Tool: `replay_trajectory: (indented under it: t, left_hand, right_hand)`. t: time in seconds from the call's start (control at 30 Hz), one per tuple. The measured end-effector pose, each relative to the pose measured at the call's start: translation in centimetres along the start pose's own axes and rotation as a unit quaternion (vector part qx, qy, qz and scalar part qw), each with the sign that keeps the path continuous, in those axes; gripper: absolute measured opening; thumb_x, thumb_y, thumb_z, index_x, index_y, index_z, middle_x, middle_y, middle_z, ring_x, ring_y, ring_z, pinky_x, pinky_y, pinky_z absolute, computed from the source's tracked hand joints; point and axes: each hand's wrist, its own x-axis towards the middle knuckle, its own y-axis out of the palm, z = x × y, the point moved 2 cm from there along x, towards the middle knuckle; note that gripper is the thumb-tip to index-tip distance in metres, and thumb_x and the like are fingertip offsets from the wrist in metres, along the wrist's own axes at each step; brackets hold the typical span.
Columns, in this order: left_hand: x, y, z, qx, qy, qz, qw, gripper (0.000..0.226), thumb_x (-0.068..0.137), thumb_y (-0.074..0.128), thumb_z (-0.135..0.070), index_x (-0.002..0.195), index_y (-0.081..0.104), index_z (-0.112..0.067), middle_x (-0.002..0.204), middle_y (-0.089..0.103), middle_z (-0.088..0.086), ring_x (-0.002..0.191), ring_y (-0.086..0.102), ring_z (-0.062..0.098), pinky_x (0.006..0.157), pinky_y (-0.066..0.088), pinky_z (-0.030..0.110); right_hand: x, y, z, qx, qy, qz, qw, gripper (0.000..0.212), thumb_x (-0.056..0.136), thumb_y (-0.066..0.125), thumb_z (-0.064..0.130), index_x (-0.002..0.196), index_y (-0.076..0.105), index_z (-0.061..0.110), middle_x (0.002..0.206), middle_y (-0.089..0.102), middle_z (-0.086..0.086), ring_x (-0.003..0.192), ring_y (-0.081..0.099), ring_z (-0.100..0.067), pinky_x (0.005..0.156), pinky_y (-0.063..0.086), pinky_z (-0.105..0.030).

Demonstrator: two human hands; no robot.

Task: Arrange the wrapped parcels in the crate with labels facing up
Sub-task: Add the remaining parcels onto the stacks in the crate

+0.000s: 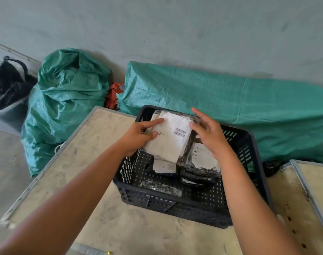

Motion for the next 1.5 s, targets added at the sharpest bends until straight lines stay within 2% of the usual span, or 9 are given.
replay_trajectory:
  t: [0.13, 0.3, 0.4, 0.57, 0.67, 0.93, 1.1, 1.33, 1.5]
  left_hand:
    - [2.5, 0.1, 2.8, 0.005, -0.055, -0.088, 0.995, 0.045, 0.097, 0.062, -0.001, 0.128, 0.068, -0.034, 0.140, 0.059, 0.003, 0.111, 0.066, 0.016, 0.086, 0.058, 0.028]
    - [5.7, 0.0, 6.3, 0.157, -0.094, -0.109, 0.977, 0.050, 0.100, 0.060, -0.009, 0.140, 0.056, -0.039, 0.148, 0.051, 0.003, 0.098, 0.066, 0.015, 0.087, 0.060, 0.036]
    - [6.9, 0.2, 8.8, 0.277, -0.132, -0.094, 0.947, 0.054, 0.101, 0.055, -0.013, 0.148, 0.046, -0.040, 0.146, 0.052, 0.007, 0.093, 0.063, 0.019, 0.085, 0.057, 0.033]
    - [7.0, 0.0, 12.5, 0.333, -0.180, -0.116, 0.918, 0.062, 0.097, 0.061, -0.014, 0.150, 0.042, -0.041, 0.130, 0.061, 0.006, 0.085, 0.061, 0.016, 0.075, 0.052, 0.025]
    - [6.8, 0.0, 14.0, 0.302, -0.189, -0.058, 0.933, 0.080, 0.092, 0.068, -0.008, 0.156, 0.029, -0.036, 0.136, 0.056, 0.009, 0.107, 0.062, 0.023, 0.093, 0.056, 0.037]
    - [6.8, 0.1, 15.8, 0.382, -0.235, 0.073, 0.891, 0.130, 0.074, 0.088, -0.015, 0.157, -0.008, -0.043, 0.162, -0.030, 0.009, 0.153, -0.001, 0.032, 0.123, 0.009, 0.043]
    - [6.7, 0.3, 16.0, 0.438, -0.201, 0.054, 0.875, 0.127, 0.076, 0.086, -0.015, 0.158, -0.009, -0.037, 0.163, -0.028, 0.013, 0.153, 0.005, 0.033, 0.121, 0.011, 0.040]
    - [6.5, 0.5, 15.8, 0.479, -0.182, 0.055, 0.857, 0.122, 0.079, 0.084, -0.020, 0.159, -0.008, -0.030, 0.162, -0.027, 0.014, 0.152, 0.008, 0.034, 0.122, 0.013, 0.043]
    - [6.8, 0.8, 14.9, 0.493, -0.192, 0.049, 0.847, 0.127, 0.072, 0.090, -0.021, 0.161, -0.001, -0.028, 0.165, -0.018, 0.016, 0.152, 0.012, 0.035, 0.121, 0.015, 0.045]
  right_hand:
    - [0.1, 2.1, -4.4, -0.088, 0.049, -0.001, 0.995, 0.079, 0.092, 0.074, 0.026, 0.154, 0.031, 0.048, 0.161, 0.034, 0.011, 0.139, 0.033, -0.006, 0.101, 0.038, -0.024]
    - [1.6, 5.1, -8.0, -0.128, 0.125, 0.013, 0.984, 0.099, 0.092, 0.074, 0.017, 0.163, 0.006, 0.031, 0.158, 0.037, 0.004, 0.127, 0.046, -0.012, 0.091, 0.048, -0.022]
    - [2.6, 6.6, -9.9, -0.180, 0.171, 0.028, 0.968, 0.100, 0.093, 0.070, 0.013, 0.163, -0.001, 0.025, 0.153, 0.046, -0.004, 0.123, 0.055, -0.023, 0.097, 0.053, -0.039]
    - [3.1, 8.4, -12.8, -0.237, 0.211, 0.041, 0.947, 0.099, 0.093, 0.067, 0.011, 0.163, -0.001, 0.026, 0.140, 0.057, -0.010, 0.107, 0.060, -0.026, 0.084, 0.048, -0.030]
    - [3.3, 8.9, -14.1, -0.253, 0.253, 0.029, 0.933, 0.098, 0.093, 0.064, 0.008, 0.163, -0.001, 0.030, 0.131, 0.059, -0.010, 0.092, 0.052, -0.018, 0.076, 0.042, -0.028]
    - [3.4, 9.4, -15.4, -0.221, 0.289, 0.031, 0.931, 0.091, 0.095, 0.054, -0.002, 0.163, 0.003, 0.031, 0.133, 0.057, -0.011, 0.095, 0.055, -0.020, 0.075, 0.046, -0.028]
    - [3.1, 9.7, -15.8, -0.255, 0.267, 0.026, 0.929, 0.090, 0.095, 0.055, 0.003, 0.163, 0.003, 0.028, 0.144, 0.050, -0.016, 0.108, 0.058, -0.028, 0.081, 0.047, -0.030]
    - [2.7, 9.7, -15.5, -0.304, 0.248, 0.032, 0.919, 0.084, 0.096, 0.055, 0.001, 0.163, 0.009, 0.018, 0.169, 0.000, -0.016, 0.146, 0.034, -0.035, 0.114, 0.035, -0.035]
    - [2.3, 8.5, -13.4, -0.266, 0.233, 0.047, 0.934, 0.076, 0.096, 0.063, 0.010, 0.161, 0.025, 0.019, 0.160, 0.034, -0.010, 0.138, 0.046, -0.029, 0.108, 0.040, -0.033]
